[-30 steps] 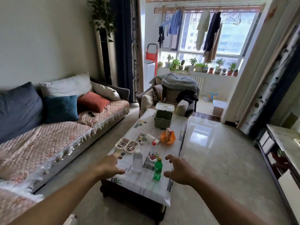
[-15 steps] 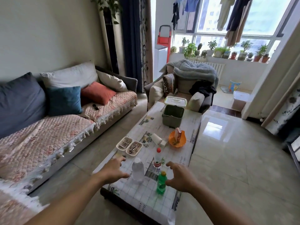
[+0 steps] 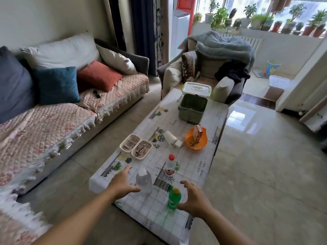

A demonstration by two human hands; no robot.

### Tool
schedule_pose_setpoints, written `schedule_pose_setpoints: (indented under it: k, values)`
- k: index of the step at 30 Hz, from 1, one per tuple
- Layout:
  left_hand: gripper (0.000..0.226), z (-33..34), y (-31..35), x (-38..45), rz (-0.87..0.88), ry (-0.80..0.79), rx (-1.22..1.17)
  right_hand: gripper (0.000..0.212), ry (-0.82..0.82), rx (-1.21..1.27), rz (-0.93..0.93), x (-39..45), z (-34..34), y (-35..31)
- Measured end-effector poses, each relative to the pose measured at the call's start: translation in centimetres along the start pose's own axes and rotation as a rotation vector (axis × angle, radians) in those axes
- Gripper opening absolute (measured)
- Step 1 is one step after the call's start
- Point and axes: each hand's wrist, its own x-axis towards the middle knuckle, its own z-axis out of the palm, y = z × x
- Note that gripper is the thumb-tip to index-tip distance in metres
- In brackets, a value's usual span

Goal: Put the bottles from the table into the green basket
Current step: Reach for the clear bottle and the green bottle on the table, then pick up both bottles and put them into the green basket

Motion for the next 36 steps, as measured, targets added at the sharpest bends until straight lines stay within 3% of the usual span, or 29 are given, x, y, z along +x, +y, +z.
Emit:
schedule_pose_setpoints:
  k: [11, 14, 19, 24, 36]
  values:
    - [0.135, 6.0, -7.1, 9.8, -0.024, -0.007, -0.083, 0.1, -0.017, 0.191, 0.224, 7.0, 9.1, 5.8]
    - [0.125, 7.4, -8.2, 11.7, -0.006, -0.02, -0.122, 0.094, 0.027, 0.212, 0.252, 8.8, 11.0, 6.3]
    - [0.086, 9.4, -9.9, 13.9, 0.035, 0.002, -0.147, 0.078, 0.167, 0.258, 0.307, 10.5, 12.8, 6.7]
    - [0.084, 11.1, -10.4, 15.1, 0.033, 0.02, -0.224, 0.061, 0.274, 0.256, 0.326, 10.9, 13.9, 7.3]
    - [0.066, 10.2, -8.6, 12.9, 0.048, 0.101, -0.16, 0.054, 0.295, 0.237, 0.358, 8.1, 10.7, 6.5]
